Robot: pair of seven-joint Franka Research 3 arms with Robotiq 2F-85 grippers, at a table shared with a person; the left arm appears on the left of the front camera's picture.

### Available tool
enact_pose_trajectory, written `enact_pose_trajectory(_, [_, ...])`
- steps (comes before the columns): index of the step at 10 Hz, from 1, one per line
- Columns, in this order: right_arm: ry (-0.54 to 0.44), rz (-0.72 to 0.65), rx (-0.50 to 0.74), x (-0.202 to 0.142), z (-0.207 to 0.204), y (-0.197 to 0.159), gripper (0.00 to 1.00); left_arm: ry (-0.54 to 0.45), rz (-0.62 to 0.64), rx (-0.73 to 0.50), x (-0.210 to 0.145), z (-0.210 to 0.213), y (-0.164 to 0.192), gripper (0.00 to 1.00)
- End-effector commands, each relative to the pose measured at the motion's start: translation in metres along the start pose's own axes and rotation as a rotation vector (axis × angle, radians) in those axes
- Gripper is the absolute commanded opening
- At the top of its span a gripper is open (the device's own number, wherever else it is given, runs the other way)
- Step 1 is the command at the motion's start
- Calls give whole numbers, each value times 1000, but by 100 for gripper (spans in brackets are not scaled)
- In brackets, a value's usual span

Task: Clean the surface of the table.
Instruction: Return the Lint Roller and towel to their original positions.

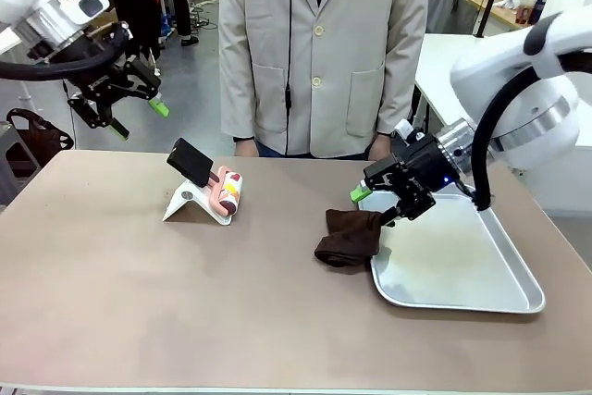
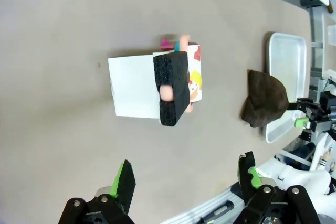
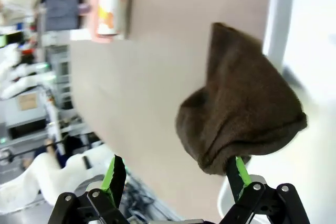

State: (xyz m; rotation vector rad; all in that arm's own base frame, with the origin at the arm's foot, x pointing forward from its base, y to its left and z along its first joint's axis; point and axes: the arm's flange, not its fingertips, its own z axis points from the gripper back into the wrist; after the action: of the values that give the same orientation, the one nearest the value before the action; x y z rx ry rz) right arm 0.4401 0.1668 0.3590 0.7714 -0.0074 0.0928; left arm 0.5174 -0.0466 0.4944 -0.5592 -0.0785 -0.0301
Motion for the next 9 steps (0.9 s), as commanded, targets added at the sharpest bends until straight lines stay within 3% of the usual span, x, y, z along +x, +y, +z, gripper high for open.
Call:
enact_pose_trajectory(1, [-1, -20, -215, 10, -1, 21, 100, -36, -11, -44, -18, 5, 15, 100])
enact_pose_trajectory(3, [-32, -17, -299, 19, -1, 30, 100, -56, 1, -71, -30, 14, 31, 100])
enact_pose_trajectory(5, [-33, -66, -272, 8, 26, 29, 100, -70, 14, -117, -50, 26, 53, 100])
enact_pose_trajectory(7, [-23, -124, -154, -22, 66, 14, 100, -67, 13, -217, -85, 44, 77, 100])
enact_pose_trajectory(9, [-53, -187, 54, -76, 125, -16, 100, -73, -26, -351, -133, 44, 93, 100])
